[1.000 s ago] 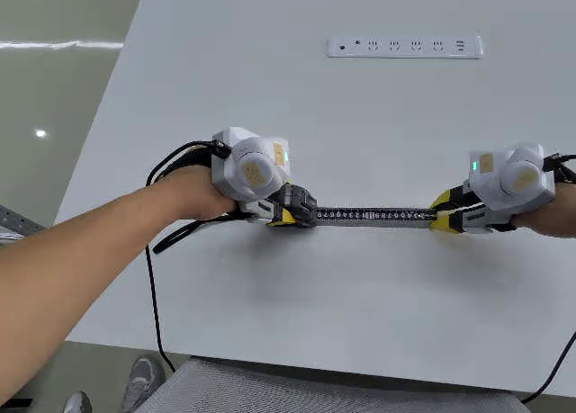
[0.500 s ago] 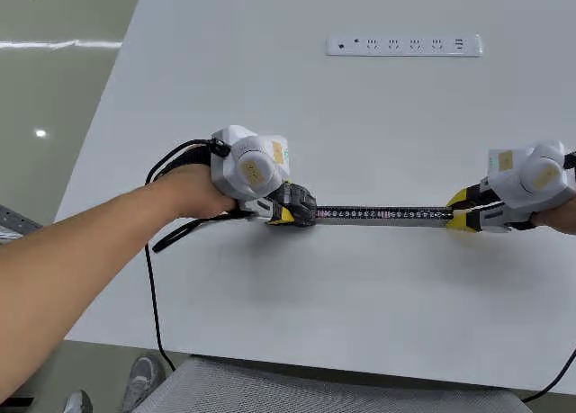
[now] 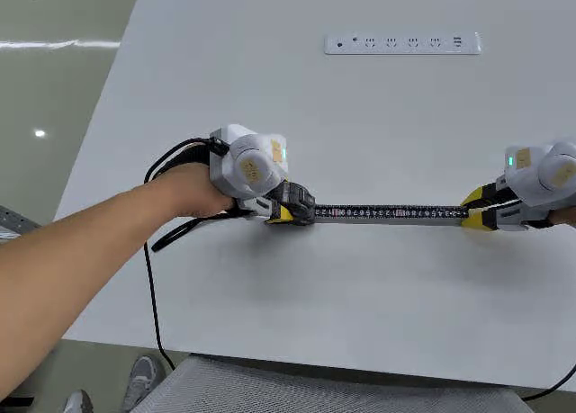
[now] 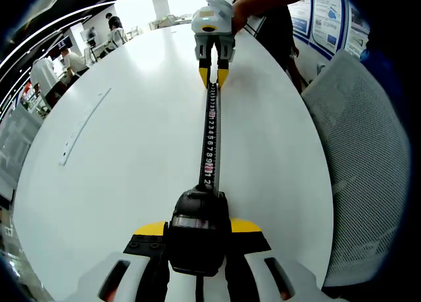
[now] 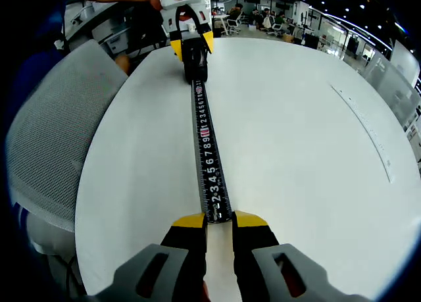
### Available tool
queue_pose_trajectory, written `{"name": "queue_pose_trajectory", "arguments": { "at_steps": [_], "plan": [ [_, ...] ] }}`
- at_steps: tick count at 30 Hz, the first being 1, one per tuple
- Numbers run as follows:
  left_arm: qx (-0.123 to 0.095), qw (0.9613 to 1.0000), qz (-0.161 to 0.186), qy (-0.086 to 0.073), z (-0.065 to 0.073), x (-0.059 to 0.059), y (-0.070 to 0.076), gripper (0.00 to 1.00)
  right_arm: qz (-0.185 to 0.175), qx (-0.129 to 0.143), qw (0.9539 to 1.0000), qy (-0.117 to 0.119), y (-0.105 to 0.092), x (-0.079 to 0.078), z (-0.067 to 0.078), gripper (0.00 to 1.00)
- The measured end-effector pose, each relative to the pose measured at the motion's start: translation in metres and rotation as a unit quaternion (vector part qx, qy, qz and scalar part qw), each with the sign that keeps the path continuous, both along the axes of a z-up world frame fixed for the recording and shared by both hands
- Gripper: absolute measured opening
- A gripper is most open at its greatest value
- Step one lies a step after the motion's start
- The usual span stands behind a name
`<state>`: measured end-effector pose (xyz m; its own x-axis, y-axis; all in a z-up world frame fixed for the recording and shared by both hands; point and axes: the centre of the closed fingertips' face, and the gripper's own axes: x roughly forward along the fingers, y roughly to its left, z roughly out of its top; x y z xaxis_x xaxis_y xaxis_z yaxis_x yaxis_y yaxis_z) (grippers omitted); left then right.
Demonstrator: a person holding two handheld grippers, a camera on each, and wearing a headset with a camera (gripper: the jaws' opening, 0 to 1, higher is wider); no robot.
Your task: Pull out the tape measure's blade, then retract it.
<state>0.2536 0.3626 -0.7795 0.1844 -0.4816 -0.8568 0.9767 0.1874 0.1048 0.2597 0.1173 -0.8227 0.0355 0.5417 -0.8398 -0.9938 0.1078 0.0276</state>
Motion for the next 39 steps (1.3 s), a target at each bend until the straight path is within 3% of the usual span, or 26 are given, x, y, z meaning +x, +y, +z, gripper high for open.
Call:
{"name": "queue_pose_trajectory", "arguments": {
  "at_steps": [19,25,39],
  "plan": [
    [-0.012,0.9999,-0.002,-0.005,-0.0018,0.0026,-0.0019,0.30,0.015,-0.014,0.9998,-0.004,0.0016,-0.0010,0.0013,0.12],
    [-0.018,0.9997,0.003,-0.013,-0.0019,0.0023,-0.0021,0.30,0.015,-0.018,0.9997,-0.008,0.0014,-0.0009,0.0016,0.13],
    [-0.009,0.9992,0.032,-0.024,-0.0064,0.0019,0.0043,0.35,-0.014,-0.017,0.9997,-0.014,0.0025,0.0015,0.0015,0.17]
  ]
}}
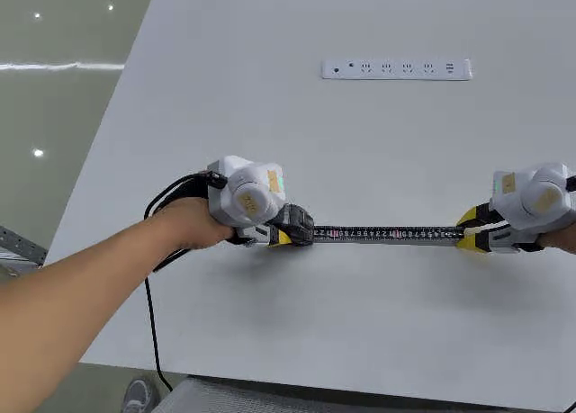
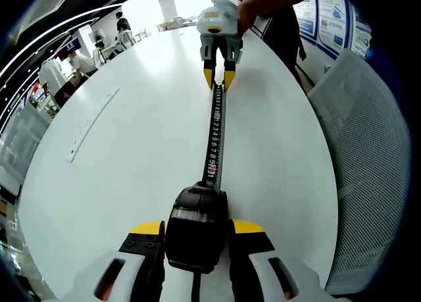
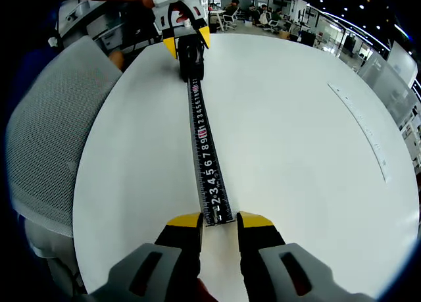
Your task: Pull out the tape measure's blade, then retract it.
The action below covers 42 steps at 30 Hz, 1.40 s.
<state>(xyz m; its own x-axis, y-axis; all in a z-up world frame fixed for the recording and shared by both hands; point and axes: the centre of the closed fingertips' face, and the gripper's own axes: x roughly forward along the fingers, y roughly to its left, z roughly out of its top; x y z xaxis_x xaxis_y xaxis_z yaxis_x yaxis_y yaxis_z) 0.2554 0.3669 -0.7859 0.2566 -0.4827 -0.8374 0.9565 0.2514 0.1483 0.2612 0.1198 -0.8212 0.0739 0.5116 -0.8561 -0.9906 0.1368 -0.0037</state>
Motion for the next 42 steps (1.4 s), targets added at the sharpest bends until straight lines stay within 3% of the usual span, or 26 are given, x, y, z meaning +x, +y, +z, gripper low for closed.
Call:
{"name": "queue_pose_trajectory", "arguments": {
  "at_steps": [4,8,12,16,18,19,23,28,31,33,36,38,42],
  "plan": [
    [-0.011,0.9997,0.019,-0.005,0.005,0.000,0.004,0.45,-0.007,0.003,1.0000,0.001,0.002,-0.003,0.000,0.20],
    [-0.012,0.9992,0.037,-0.002,0.007,-0.003,0.010,0.48,-0.021,0.006,0.9998,0.000,0.002,-0.004,0.000,0.24],
    [-0.031,0.9968,0.073,0.000,0.013,-0.005,0.014,0.52,-0.047,0.020,0.9987,-0.004,0.002,-0.006,0.005,0.26],
    [-0.026,0.9949,0.097,0.002,0.013,-0.010,0.022,0.57,-0.066,0.026,0.9975,-0.004,0.000,-0.010,0.009,0.28],
    [-0.036,0.9923,0.118,-0.008,0.017,-0.009,0.024,0.59,-0.077,0.034,0.9965,-0.005,-0.001,-0.011,0.012,0.29],
    [-0.043,0.9899,0.134,-0.016,0.021,-0.007,0.025,0.59,-0.086,0.038,0.9955,-0.006,-0.002,-0.012,0.014,0.31],
    [-0.054,0.9831,0.173,-0.024,0.027,-0.007,0.032,0.64,-0.111,0.051,0.9925,-0.009,-0.004,-0.015,0.022,0.36],
    [-0.067,0.9760,0.206,-0.021,0.033,-0.015,0.035,0.70,-0.148,0.064,0.9869,-0.010,-0.007,-0.020,0.032,0.48],
    [-0.076,0.9703,0.229,-0.019,0.037,-0.023,0.036,0.73,-0.182,0.079,0.9801,-0.006,-0.008,-0.024,0.039,0.52],
    [-0.085,0.9664,0.242,-0.015,0.039,-0.027,0.036,0.75,-0.191,0.082,0.9782,-0.006,-0.008,-0.026,0.042,0.56],
    [-0.098,0.9581,0.269,-0.008,0.042,-0.039,0.037,0.80,-0.211,0.094,0.9729,-0.004,-0.007,-0.034,0.047,0.63],
    [-0.097,0.9564,0.275,-0.007,0.043,-0.044,0.039,0.82,-0.222,0.102,0.9697,-0.006,-0.006,-0.037,0.050,0.65],
    [-0.106,0.9442,0.312,0.001,0.045,-0.057,0.045,0.90,-0.245,0.113,0.9628,-0.001,-0.005,-0.047,0.055,0.70]
  ]
}}
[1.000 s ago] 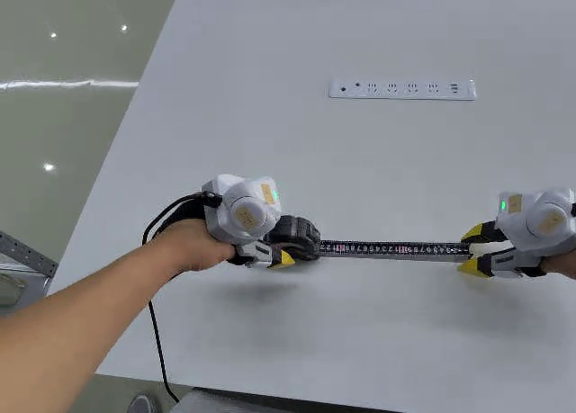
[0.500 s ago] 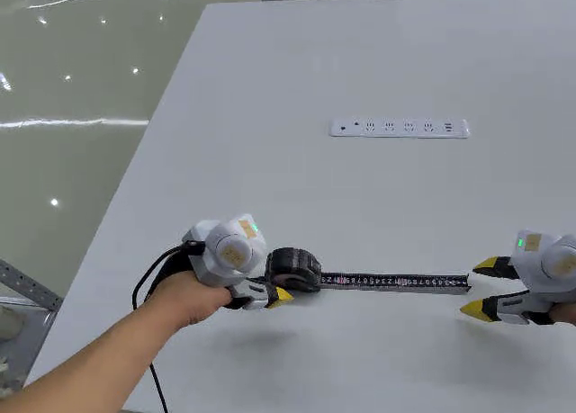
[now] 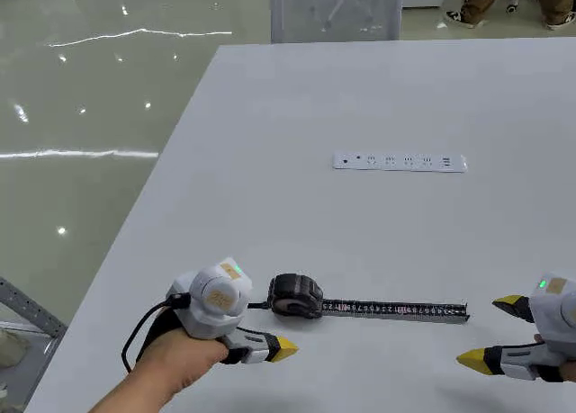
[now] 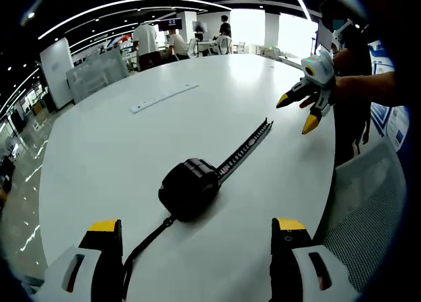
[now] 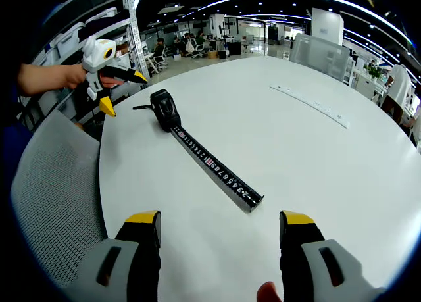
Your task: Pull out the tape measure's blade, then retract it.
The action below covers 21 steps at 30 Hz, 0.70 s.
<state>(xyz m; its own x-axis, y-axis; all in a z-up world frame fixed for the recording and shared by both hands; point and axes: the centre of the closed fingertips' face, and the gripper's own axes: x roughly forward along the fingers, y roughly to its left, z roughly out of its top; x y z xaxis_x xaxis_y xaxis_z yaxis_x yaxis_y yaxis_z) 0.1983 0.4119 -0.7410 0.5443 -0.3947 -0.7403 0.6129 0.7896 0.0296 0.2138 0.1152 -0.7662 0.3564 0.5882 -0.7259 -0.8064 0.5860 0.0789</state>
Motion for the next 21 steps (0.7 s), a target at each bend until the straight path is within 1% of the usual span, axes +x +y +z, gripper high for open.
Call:
{"name": "queue_pose_trajectory", "arguments": {
  "at_steps": [3,6,8,10,12,16,18,21],
  "plan": [
    [-0.005,0.9999,0.009,-0.001,0.002,-0.010,0.003,0.91,-0.023,0.014,0.9996,0.000,-0.002,-0.005,0.005,0.72],
    [-0.012,0.9997,0.023,0.000,0.005,-0.020,0.006,0.92,-0.035,0.025,0.9991,-0.006,-0.002,-0.013,0.014,0.75],
    [-0.016,0.9995,0.026,0.001,0.006,-0.027,0.008,0.94,-0.044,0.032,0.9985,-0.004,-0.002,-0.020,0.020,0.78],
    [-0.019,0.9992,0.035,-0.001,0.009,-0.032,0.010,0.96,-0.048,0.032,0.9983,-0.006,-0.003,-0.027,0.025,0.81],
    [-0.022,0.9991,0.037,-0.002,0.012,-0.038,0.012,0.96,-0.052,0.032,0.9981,-0.006,-0.006,-0.033,0.029,0.83],
    [-0.026,0.9983,0.052,-0.005,0.019,-0.046,0.018,0.98,-0.065,0.037,0.9972,-0.011,-0.010,-0.042,0.040,0.87],
    [-0.026,0.9981,0.056,-0.007,0.021,-0.051,0.022,0.99,-0.068,0.039,0.9968,-0.014,-0.013,-0.047,0.046,0.88],
    [-0.033,0.9970,0.069,-0.010,0.028,-0.058,0.026,0.99,-0.077,0.039,0.9961,-0.018,-0.017,-0.052,0.053,0.90]
  ]
}}
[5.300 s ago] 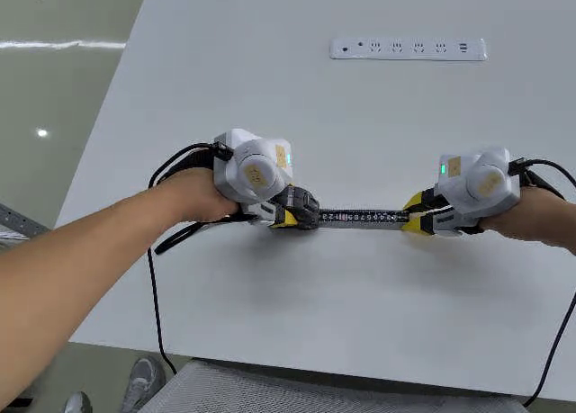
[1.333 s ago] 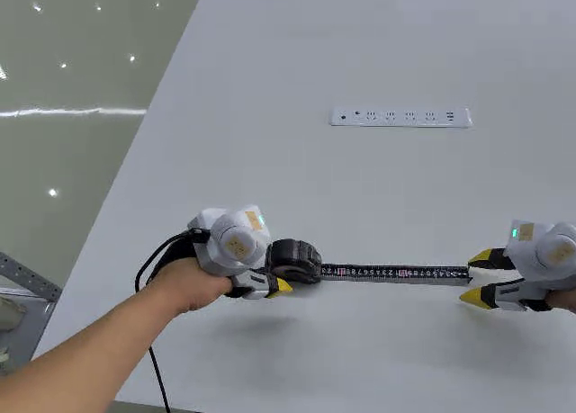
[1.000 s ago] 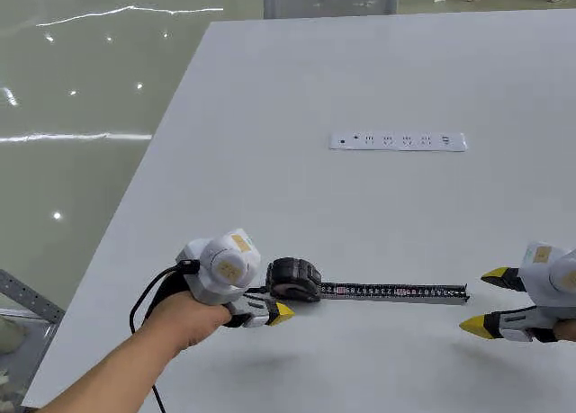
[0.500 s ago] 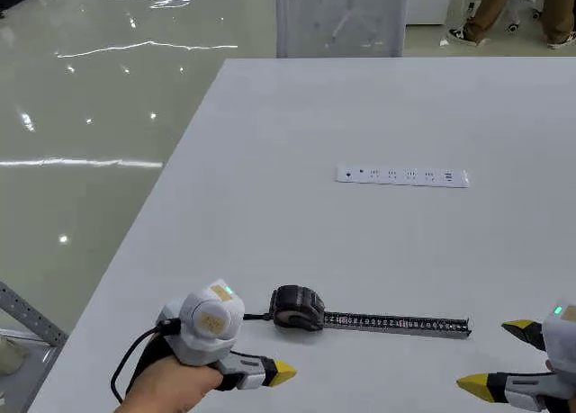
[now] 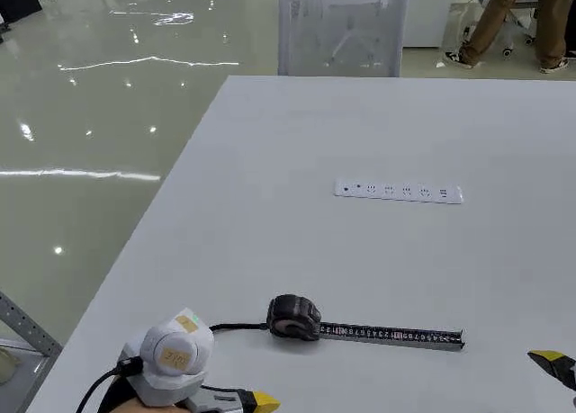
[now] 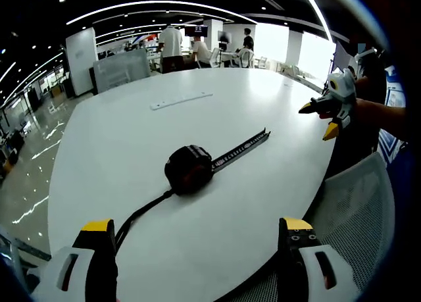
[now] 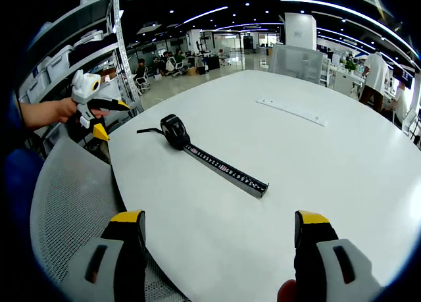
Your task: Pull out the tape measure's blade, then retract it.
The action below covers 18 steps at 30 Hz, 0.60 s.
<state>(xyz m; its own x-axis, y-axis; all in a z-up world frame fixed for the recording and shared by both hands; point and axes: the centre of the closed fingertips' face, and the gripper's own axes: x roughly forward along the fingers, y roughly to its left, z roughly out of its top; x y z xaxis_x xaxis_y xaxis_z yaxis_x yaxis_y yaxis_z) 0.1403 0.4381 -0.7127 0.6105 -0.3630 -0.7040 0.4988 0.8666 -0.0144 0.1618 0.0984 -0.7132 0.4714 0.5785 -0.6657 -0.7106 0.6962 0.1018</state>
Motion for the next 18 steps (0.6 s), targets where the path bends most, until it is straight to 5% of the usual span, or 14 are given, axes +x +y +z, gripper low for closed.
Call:
{"name": "queue_pose_trajectory", "arguments": {
  "at_steps": [9,18],
  "plan": [
    [-0.040,0.9987,0.032,0.000,0.018,-0.020,0.009,1.00,-0.033,0.008,0.9994,-0.005,-0.010,-0.015,0.019,0.96],
    [-0.032,0.9984,0.043,-0.016,0.042,-0.032,0.009,1.00,-0.043,0.012,0.9988,-0.022,-0.008,-0.028,0.047,0.98]
  ]
}}
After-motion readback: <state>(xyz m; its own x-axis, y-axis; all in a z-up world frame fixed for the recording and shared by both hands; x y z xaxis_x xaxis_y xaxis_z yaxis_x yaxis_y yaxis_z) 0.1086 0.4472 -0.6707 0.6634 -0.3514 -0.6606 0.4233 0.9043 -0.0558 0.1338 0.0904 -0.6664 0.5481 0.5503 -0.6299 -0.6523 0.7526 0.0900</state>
